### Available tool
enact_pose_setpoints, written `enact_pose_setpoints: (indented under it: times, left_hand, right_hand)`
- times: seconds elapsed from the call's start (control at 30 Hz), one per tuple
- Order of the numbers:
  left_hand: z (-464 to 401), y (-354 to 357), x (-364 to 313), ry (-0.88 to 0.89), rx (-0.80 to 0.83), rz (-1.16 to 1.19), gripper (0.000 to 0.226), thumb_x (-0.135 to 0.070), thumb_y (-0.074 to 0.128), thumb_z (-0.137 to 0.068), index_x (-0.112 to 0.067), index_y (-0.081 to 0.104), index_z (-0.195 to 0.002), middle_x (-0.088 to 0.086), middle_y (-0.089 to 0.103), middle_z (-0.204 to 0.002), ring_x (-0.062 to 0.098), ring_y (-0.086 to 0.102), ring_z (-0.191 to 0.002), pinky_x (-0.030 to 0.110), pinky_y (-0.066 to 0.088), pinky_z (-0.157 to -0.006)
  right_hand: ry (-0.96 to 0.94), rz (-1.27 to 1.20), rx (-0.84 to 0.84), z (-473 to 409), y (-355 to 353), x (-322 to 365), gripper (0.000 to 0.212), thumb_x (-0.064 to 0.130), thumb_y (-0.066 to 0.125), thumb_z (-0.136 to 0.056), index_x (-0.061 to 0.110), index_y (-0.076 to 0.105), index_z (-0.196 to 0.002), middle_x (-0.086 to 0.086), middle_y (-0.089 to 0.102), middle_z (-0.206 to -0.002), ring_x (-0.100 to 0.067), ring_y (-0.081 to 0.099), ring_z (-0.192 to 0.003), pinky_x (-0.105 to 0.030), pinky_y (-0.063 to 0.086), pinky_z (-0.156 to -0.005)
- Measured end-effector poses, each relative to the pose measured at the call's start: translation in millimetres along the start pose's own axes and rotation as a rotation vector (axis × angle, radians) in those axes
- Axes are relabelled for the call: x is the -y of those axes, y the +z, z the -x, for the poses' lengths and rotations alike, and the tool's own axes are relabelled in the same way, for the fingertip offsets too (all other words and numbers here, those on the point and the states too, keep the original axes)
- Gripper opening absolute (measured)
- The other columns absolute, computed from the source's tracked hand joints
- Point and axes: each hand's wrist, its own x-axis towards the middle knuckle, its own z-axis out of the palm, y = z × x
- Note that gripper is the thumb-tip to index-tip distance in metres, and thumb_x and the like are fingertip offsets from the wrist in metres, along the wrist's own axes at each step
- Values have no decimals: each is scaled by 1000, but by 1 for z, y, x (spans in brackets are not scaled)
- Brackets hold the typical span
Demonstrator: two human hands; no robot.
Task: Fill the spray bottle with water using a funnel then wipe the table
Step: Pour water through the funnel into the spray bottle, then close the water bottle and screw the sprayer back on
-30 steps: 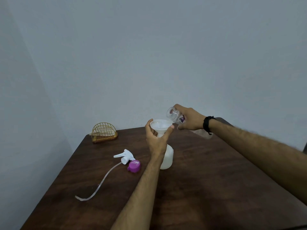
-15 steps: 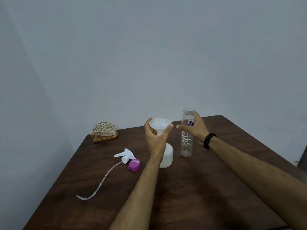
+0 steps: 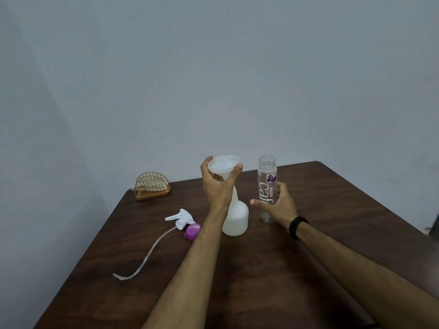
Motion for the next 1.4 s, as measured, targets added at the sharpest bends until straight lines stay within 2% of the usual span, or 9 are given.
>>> enact_pose_setpoints:
  times: [0.13, 0.27, 0.37, 0.47, 0.53, 0.67, 0.93, 1.07, 1.4]
  left_hand:
    - [-11, -8, -29, 67, -15, 48, 77, -28, 89, -72, -31, 45, -135, -6, 55, -125, 15, 58, -114, 25, 58, -84]
    - [-16, -39, -48, 117, -21, -54, 88, -42, 90, -64, -32, 45, -139, -1, 53, -135, 19, 57, -119, 26, 58, -86]
    - [-6, -77, -50, 81, 10, -409, 93, -45, 89, -67, -33, 40, -145, -1, 52, -138, 18, 53, -122, 22, 52, -89]
    - [12, -118, -40, -73, 133, -902, 109, -52, 87, -65, -26, 30, -154, 8, 45, -150, 26, 47, -133, 38, 46, -104]
    - [28, -141, -32, -234, 246, -1247, 118, -59, 85, -63, -22, 23, -157, 11, 39, -152, 30, 45, -135, 46, 43, -105]
    - [49, -171, -30, -391, 299, -1557, 101, -61, 86, -61, -19, 44, -142, 10, 50, -137, 29, 56, -121, 42, 50, -91]
    - [45, -174, -52, -525, 443, -1657, 80, -41, 92, -65, -8, 55, -128, 10, 62, -125, 29, 62, -113, 43, 55, -93]
    - [49, -172, -39, -605, 517, -1668, 78, -37, 92, -65, -7, 57, -128, 10, 64, -125, 28, 63, -111, 42, 56, -93]
    - [39, -160, -39, -394, 488, -1770, 83, -68, 79, -65, -17, 58, -127, 4, 64, -123, 25, 59, -116, 42, 46, -97]
  right_hand:
    - [77, -17, 7, 12, 5, -13, 101, 40, 92, -62, 19, 35, -142, -4, 50, -140, -13, 47, -116, -21, 42, -89]
    - [102, -26, -5, 17, 5, -18, 101, 43, 92, -60, 20, 36, -141, -5, 50, -141, -12, 46, -116, -27, 41, -96]
    - [110, -34, -15, 19, 3, -18, 98, 42, 92, -60, 20, 38, -139, -5, 52, -137, -14, 49, -112, -28, 44, -93]
    - [113, -23, -12, 22, 1, -18, 100, 44, 92, -59, 20, 38, -140, -5, 54, -137, -16, 52, -113, -32, 47, -96]
    - [106, -5, -7, 25, 1, -18, 100, 44, 92, -60, 20, 37, -140, -5, 53, -139, -16, 52, -114, -32, 47, -96]
    - [85, 30, -13, 30, 2, -15, 99, 43, 91, -62, 17, 38, -141, -7, 53, -139, -18, 52, -118, -35, 46, -99]
    - [81, 77, -25, 36, 1, -13, 92, 41, 91, -63, 16, 43, -137, -8, 56, -136, -22, 56, -117, -39, 49, -101]
    - [78, 77, -29, 35, 2, -17, 77, 30, 89, -69, 14, 50, -133, -9, 60, -133, -17, 58, -109, -37, 50, -99]
    - [76, 83, -12, 34, 2, -16, 66, 20, 86, -75, 13, 52, -131, -7, 62, -130, -13, 55, -103, -26, 45, -91]
